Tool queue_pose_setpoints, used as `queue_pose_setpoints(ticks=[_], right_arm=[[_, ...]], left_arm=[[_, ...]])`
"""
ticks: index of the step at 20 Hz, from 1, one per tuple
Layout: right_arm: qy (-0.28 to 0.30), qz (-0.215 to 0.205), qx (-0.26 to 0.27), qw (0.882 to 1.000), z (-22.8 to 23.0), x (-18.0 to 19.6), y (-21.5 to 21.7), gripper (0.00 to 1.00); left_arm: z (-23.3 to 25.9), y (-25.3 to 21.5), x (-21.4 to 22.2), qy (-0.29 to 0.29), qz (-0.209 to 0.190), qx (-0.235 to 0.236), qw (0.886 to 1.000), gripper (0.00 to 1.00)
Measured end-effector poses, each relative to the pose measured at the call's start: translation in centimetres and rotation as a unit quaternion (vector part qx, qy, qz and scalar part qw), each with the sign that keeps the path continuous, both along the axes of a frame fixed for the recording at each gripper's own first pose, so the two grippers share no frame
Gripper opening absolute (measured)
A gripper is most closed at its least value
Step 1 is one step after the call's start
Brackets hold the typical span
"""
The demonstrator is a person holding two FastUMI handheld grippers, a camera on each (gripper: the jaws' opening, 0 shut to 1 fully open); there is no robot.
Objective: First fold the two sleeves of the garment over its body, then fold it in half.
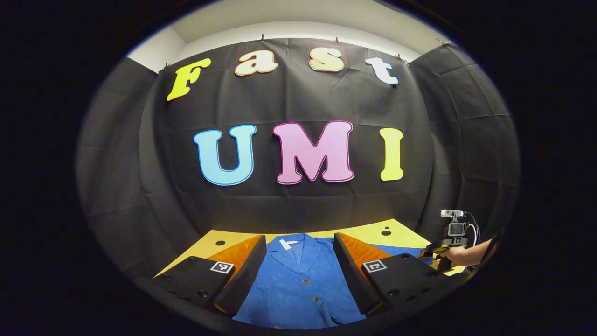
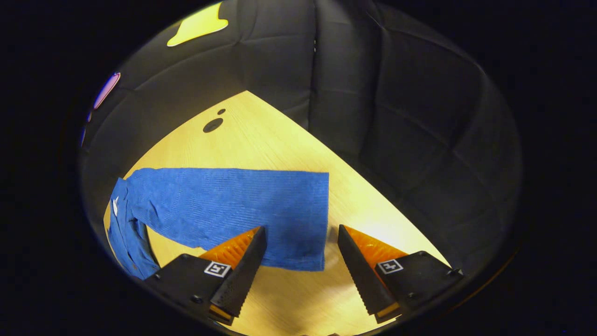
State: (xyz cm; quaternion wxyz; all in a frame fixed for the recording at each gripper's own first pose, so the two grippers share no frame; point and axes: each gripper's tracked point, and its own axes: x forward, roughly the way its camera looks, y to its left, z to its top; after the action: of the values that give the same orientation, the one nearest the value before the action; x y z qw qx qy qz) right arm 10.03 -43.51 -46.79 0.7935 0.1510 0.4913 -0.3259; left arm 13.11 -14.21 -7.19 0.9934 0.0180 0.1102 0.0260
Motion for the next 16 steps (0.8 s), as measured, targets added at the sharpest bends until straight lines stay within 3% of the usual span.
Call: queue_pose_setpoints(ticks=[1,2,3,5,6,7,9,10,13,16], right_arm=[[0.015,0.019,-0.008,1.000,-0.2,-0.1,0.2,0.90],[0.017,0.031,-0.004,0.999,-0.3,-0.1,0.9,0.98],[0.017,0.029,-0.003,0.999,-0.4,0.2,0.8,0.92],[0.015,0.010,0.009,1.000,-0.3,0.2,1.0,0.54],[0.013,-0.006,0.024,1.000,-0.2,0.3,1.1,0.47],[0.009,-0.020,0.033,0.999,-0.2,0.4,1.1,0.12],[-0.003,-0.013,0.046,0.999,-0.2,0.6,1.3,0.16],[-0.015,-0.005,0.055,0.998,-0.1,1.0,1.5,0.03],[-0.033,-0.007,0.089,0.995,0.2,1.4,2.0,0.03],[-0.055,0.004,0.054,0.997,2.8,2.5,1.3,0.02]], left_arm=[[0.0,0.0,0.3,0.001,0.000,-0.002,1.000,0.83],[-0.2,-0.1,0.4,0.003,0.000,-0.004,1.000,0.83],[-0.1,0.0,0.4,0.004,0.002,-0.005,1.000,0.83],[0.4,0.3,0.3,0.002,0.007,-0.004,1.000,0.83],[0.4,0.6,0.1,0.001,0.011,-0.004,1.000,0.83],[0.6,0.9,-0.2,0.001,0.015,-0.003,1.000,0.83],[0.5,1.9,-0.9,0.003,0.025,0.000,1.000,0.83],[0.1,2.5,-1.3,0.006,0.031,0.000,0.999,0.83],[-1.2,4.3,-2.3,0.027,0.049,-0.011,0.998,0.83],[-1.0,5.9,-2.9,0.031,0.062,-0.010,0.998,0.83]])
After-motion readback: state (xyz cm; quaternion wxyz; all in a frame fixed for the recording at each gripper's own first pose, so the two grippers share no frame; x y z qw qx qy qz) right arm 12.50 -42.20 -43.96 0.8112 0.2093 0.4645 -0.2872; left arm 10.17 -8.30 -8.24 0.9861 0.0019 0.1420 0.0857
